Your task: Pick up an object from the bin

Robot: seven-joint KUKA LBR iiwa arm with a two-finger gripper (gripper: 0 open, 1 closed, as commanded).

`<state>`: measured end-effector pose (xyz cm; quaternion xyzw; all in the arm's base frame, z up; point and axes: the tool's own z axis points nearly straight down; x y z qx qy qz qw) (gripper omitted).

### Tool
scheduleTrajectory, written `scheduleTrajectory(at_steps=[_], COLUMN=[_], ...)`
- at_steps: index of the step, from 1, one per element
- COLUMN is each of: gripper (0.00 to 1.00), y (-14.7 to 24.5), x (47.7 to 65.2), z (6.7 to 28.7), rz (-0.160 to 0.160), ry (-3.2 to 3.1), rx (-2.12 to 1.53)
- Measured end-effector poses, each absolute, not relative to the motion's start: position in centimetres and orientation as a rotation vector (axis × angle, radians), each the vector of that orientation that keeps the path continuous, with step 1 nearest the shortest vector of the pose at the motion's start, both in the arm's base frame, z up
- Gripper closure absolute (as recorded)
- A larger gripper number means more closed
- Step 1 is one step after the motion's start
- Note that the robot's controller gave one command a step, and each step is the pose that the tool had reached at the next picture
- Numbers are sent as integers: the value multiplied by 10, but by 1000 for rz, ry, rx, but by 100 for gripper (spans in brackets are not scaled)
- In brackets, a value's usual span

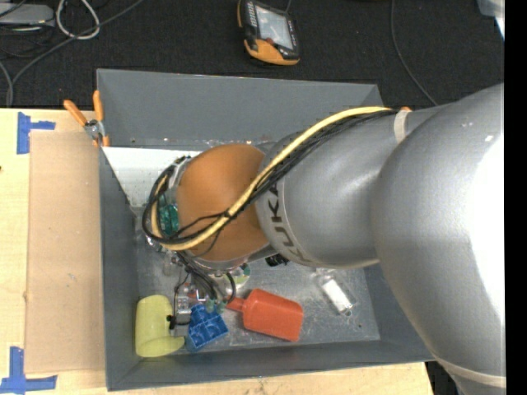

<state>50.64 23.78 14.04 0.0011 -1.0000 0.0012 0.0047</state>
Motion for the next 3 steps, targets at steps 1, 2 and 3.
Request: scheduleTrajectory(at_steps=[1,2,3], gripper=[0,0,0], y=[237,206,187], x=[509,496,486], z=[144,96,117], rz=[1,-6,-6], ry=[-3138,-3143,-3143], rx=[-6,136,127])
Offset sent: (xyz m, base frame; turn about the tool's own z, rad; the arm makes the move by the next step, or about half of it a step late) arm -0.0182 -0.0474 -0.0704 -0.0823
